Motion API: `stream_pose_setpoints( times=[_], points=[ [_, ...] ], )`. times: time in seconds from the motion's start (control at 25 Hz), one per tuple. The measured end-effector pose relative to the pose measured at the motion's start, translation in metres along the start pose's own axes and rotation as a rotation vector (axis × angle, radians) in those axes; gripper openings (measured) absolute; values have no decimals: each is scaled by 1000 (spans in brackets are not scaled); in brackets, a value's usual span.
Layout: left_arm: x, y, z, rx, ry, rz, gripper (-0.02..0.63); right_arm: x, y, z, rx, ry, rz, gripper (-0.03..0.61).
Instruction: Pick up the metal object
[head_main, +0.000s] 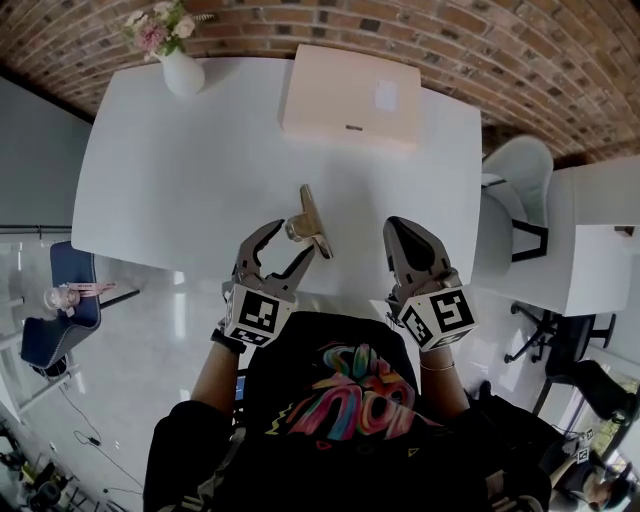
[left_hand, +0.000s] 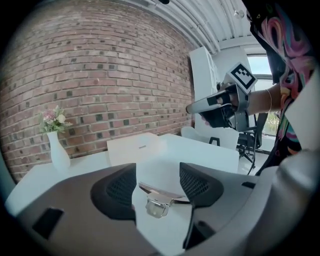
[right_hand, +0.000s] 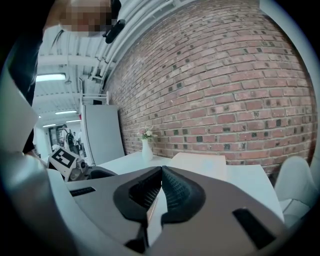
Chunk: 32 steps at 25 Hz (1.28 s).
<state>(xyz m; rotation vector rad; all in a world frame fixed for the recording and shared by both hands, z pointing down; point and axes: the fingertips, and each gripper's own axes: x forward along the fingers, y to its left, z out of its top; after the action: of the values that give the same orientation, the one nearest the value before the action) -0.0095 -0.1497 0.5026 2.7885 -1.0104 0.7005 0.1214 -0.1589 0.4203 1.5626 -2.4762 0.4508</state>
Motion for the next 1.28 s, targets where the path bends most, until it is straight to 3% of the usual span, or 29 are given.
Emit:
stream_pose_setpoints(
  times=[0.72, 1.28],
  points=[
    [55, -5, -101, 67, 261, -121, 291, 6, -4, -42, 76, 70, -15, 20],
    [91, -7, -120, 145, 306, -250, 296, 15, -10, -53, 100, 102, -21, 20]
  ],
)
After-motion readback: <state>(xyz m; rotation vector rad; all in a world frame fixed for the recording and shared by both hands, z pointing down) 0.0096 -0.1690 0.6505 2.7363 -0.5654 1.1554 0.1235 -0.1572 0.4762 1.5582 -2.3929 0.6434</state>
